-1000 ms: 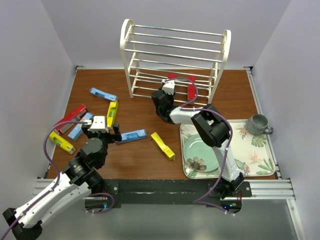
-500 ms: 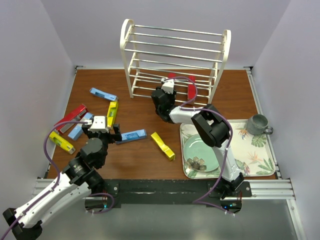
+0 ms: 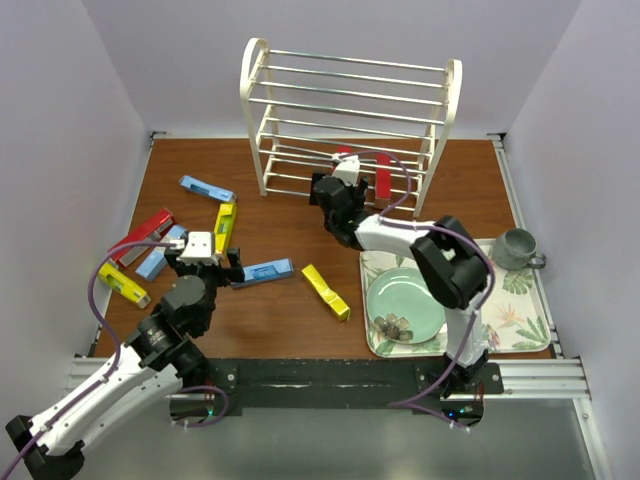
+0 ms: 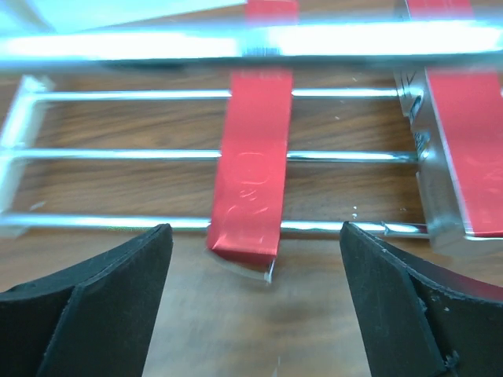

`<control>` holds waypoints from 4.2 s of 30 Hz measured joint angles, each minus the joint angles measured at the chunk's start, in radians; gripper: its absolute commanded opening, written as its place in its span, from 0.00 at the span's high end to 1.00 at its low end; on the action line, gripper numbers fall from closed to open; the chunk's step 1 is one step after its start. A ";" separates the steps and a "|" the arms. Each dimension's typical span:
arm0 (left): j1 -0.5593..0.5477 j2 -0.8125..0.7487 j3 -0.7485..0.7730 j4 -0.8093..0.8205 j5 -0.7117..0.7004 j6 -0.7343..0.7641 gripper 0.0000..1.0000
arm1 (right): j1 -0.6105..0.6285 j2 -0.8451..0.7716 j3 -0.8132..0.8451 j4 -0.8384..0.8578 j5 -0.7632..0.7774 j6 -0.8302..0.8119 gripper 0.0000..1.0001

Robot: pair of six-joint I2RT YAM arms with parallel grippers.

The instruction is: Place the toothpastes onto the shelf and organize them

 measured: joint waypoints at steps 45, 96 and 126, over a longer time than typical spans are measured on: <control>0.758 0.781 0.389 -0.215 0.247 -0.643 0.00 | 0.000 -1.022 -0.521 -0.600 -0.671 -0.205 0.02; 1.046 1.546 0.946 -0.466 0.396 -0.935 0.64 | 0.000 -1.001 -0.627 -0.492 -0.636 -0.290 0.02; 0.463 0.810 0.542 -0.332 0.739 -0.114 0.82 | -0.023 -1.017 -0.620 -0.486 -0.757 -0.025 0.02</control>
